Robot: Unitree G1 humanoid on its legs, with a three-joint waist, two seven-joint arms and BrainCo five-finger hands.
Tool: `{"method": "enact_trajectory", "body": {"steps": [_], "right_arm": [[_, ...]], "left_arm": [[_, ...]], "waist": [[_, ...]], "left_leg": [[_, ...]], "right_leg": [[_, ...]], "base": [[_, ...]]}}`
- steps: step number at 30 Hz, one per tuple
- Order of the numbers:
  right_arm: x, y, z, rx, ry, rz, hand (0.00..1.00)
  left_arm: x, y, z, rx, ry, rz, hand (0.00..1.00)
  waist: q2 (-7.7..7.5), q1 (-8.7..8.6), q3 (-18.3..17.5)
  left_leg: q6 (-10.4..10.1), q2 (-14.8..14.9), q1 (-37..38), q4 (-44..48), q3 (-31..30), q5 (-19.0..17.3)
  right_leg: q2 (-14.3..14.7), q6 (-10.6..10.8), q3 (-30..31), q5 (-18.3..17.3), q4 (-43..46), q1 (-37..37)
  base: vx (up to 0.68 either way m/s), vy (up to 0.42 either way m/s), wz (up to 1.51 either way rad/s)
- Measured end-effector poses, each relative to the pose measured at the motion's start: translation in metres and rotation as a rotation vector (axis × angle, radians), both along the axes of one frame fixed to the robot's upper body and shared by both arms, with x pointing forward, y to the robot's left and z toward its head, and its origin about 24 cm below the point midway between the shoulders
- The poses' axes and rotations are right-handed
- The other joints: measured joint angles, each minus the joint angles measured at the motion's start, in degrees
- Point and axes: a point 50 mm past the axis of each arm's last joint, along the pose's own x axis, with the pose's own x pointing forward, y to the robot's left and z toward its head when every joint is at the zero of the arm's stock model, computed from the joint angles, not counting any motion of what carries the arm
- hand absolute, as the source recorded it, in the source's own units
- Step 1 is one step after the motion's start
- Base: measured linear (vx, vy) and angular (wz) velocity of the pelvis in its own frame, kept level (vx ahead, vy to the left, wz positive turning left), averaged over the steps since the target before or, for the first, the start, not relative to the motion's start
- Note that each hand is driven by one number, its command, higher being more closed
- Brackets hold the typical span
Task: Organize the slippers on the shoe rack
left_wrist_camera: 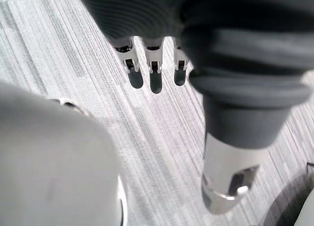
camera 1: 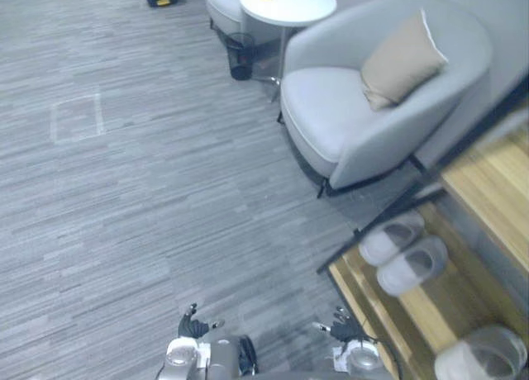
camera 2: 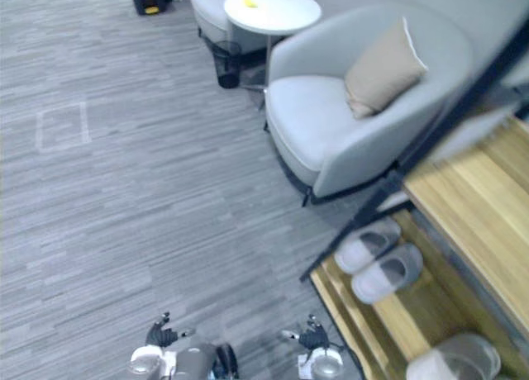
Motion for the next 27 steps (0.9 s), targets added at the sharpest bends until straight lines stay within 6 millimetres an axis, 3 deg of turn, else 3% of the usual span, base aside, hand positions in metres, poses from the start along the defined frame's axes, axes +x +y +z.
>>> {"method": "enact_trajectory", "body": {"steps": [2, 4, 5, 6, 7, 8, 9, 11, 12, 13, 15, 16, 18, 20, 21, 22, 23, 25, 27], "right_arm": [[0.002, -0.004, 0.002, -0.008, -0.017, 0.004, 0.00], [0.004, -0.009, 0.005, -0.017, -0.033, 0.003, 0.00], [0.008, -0.012, 0.007, -0.024, -0.054, 0.004, 0.00], [0.014, -0.014, 0.012, -0.031, -0.086, 0.008, 0.00], [0.014, -0.014, 0.012, -0.030, -0.090, 0.006, 0.00], [0.013, -0.014, 0.012, -0.030, -0.089, 0.006, 0.00], [0.016, -0.016, 0.013, -0.037, -0.094, 0.008, 0.00], [0.017, -0.015, 0.014, -0.034, -0.097, 0.004, 0.00], [0.017, -0.015, 0.013, -0.038, -0.092, 0.009, 0.00], [0.017, -0.016, 0.013, -0.039, -0.091, 0.009, 0.00], [0.016, -0.008, 0.012, -0.020, -0.087, 0.001, 0.00], [0.013, -0.003, 0.011, -0.007, -0.081, -0.005, 0.00], [0.011, 0.001, 0.009, 0.003, -0.074, -0.010, 0.00], [0.009, -0.002, 0.008, -0.007, -0.066, -0.012, 0.00], [0.005, -0.006, 0.007, -0.016, -0.055, -0.016, 0.00], [0.003, -0.010, 0.007, -0.027, -0.048, -0.016, 0.00], [0.003, -0.006, 0.004, -0.019, -0.028, -0.018, 0.00], [0.003, 0.000, 0.003, -0.003, -0.023, -0.015, 0.00], [0.007, 0.004, 0.003, 0.007, -0.029, -0.008, 0.00]], "left_arm": [[0.001, -0.002, 0.000, -0.005, 0.000, 0.000, 0.00], [0.004, -0.005, 0.000, -0.013, 0.000, -0.003, 0.00], [0.005, -0.007, -0.001, -0.019, 0.001, -0.003, 0.00], [0.004, -0.011, -0.002, -0.029, 0.003, -0.005, 0.00], [0.004, -0.012, -0.002, -0.030, 0.004, -0.005, 0.00], [0.000, -0.012, -0.003, -0.033, 0.017, -0.003, 0.00], [-0.001, -0.017, -0.005, -0.044, 0.023, -0.001, 0.00], [0.001, -0.023, -0.004, -0.071, 0.005, 0.028, 0.00], [0.003, -0.025, -0.002, -0.093, -0.014, 0.084, 0.00], [0.003, -0.024, -0.002, -0.095, -0.019, 0.095, 0.00], [0.009, -0.019, 0.002, -0.094, -0.055, 0.131, 0.00], [0.012, -0.018, 0.005, -0.092, -0.075, 0.134, 0.00], [0.020, -0.021, 0.009, -0.099, -0.107, 0.118, 0.00], [0.028, -0.026, 0.012, -0.103, -0.121, 0.086, 0.00], [0.029, -0.029, 0.012, -0.106, -0.121, 0.068, 0.00], [0.028, -0.032, 0.011, -0.110, -0.117, 0.055, 0.00], [0.034, -0.025, 0.014, -0.093, -0.135, 0.051, 0.00], [0.034, -0.015, 0.016, -0.072, -0.143, 0.055, 0.00], [0.028, -0.010, 0.012, -0.071, -0.120, 0.084, 0.00]], "waist": [[0.68, -0.40, -0.01], [1.49, -0.99, 0.51], [2.10, -1.76, 0.89], [2.40, -2.69, 1.20], [2.34, -2.76, 1.24], [2.07, -2.84, 1.14], [3.19, -2.95, 1.08], [4.49, -2.30, 1.19], [5.00, -2.15, 1.87], [4.85, -2.01, 2.08], [4.57, -1.53, 2.77], [3.00, -1.06, 3.18], [1.93, -0.15, 2.75], [1.75, -0.05, 2.54], [2.31, -0.11, 2.25], [3.55, 0.17, 2.05], [1.13, 0.59, 1.65], [-1.40, 0.65, 0.54], [-1.75, 0.77, 0.31]], "left_leg": [[-0.32, 0.01, 5.47, -5.41, -3.67, 0.16], [-0.92, 0.43, 7.86, -8.55, -6.75, 0.50], [-1.37, 0.81, 9.26, -10.27, -8.38, 0.71], [-2.79, 0.91, 12.14, -12.87, -11.70, 0.86], [-3.26, 0.90, 12.89, -13.13, -12.50, 0.60], [-4.28, 0.73, 14.14, -13.28, -14.42, -0.03], [-5.17, 2.17, 15.36, -12.22, -17.37, -0.53], [-9.17, 2.56, 12.22, -4.20, -18.58, 1.92], [-11.90, 4.22, 5.66, 12.33, -16.21, 6.59], [-12.07, 4.97, 4.41, 15.51, -15.21, 6.55], [-10.81, 10.62, -0.21, 27.58, -7.55, 4.55], [-9.59, 12.83, -2.79, 28.67, -3.71, 3.81], [-8.61, 13.65, -7.94, 22.57, 1.70, 2.63], [-7.03, 12.00, -12.75, 11.20, 5.79, 4.69], [-6.03, 11.13, -14.12, 4.87, 7.13, 8.39], [-1.60, 10.17, -15.70, -1.25, 8.19, 17.43], [-0.60, 7.51, -14.73, -1.84, 8.82, 17.42], [-0.02, 3.96, -14.10, -4.99, 8.27, 16.94], [1.69, 2.41, -13.11, -2.67, 8.08, 14.00]], "right_leg": [[5.56, -1.18, -0.21, -2.15, -4.95, -5.77], [9.46, -1.58, 1.40, -2.14, -11.34, -10.59], [11.39, -1.83, 2.61, -0.80, -15.70, -12.93], [13.47, -2.05, 5.25, 5.86, -26.13, -15.97], [13.71, -2.30, 6.08, 8.11, -28.65, -16.33], [13.95, -3.43, 7.64, 14.31, -30.08, -16.57], [13.78, -5.21, 6.19, 14.65, -27.39, -15.69], [12.49, -6.26, 3.11, 10.62, -25.98, -13.54], [11.81, -6.90, 1.63, 8.48, -28.87, -7.77], [11.96, -6.99, 1.22, 8.35, -29.72, -6.54], [12.28, -7.99, -0.57, 7.64, -33.66, 1.56], [11.71, -7.98, -1.70, 7.63, -36.30, 5.89], [9.99, -7.63, -4.23, 7.46, -39.96, 10.43], [8.35, -4.70, -7.30, 5.68, -42.67, 13.66], [8.37, -3.15, -8.58, 4.72, -43.48, 14.93], [9.16, -1.34, -9.67, 3.48, -43.84, 16.66], [6.79, -0.17, -10.17, 2.85, -43.95, 17.86], [4.73, 1.55, -11.35, 4.53, -43.79, 17.81], [3.08, 3.59, -10.38, 6.07, -35.89, 17.05]], "base": [[0.58, 0.087, 0.73], [0.45, 0.015, 0.84], [0.65, -0.054, 1.36], [0.66, -0.081, 1.18], [0.56, -0.094, 1.21], [0.48, -0.135, 0.93], [0.59, -0.167, 1.12], [0.63, -0.198, 1.09], [0.56, -0.184, 0.79], [0.55, -0.162, 0.64], [0.45, -0.107, 0.40], [0.62, -0.139, 0.56], [0.44, -0.061, 0.48], [0.39, 0.035, 0.51], [0.44, 0.125, 0.64], [0.46, 0.146, 0.77], [0.48, 0.149, 0.80], [0.43, 0.110, 0.76], [0.51, 0.192, 0.76]]}}
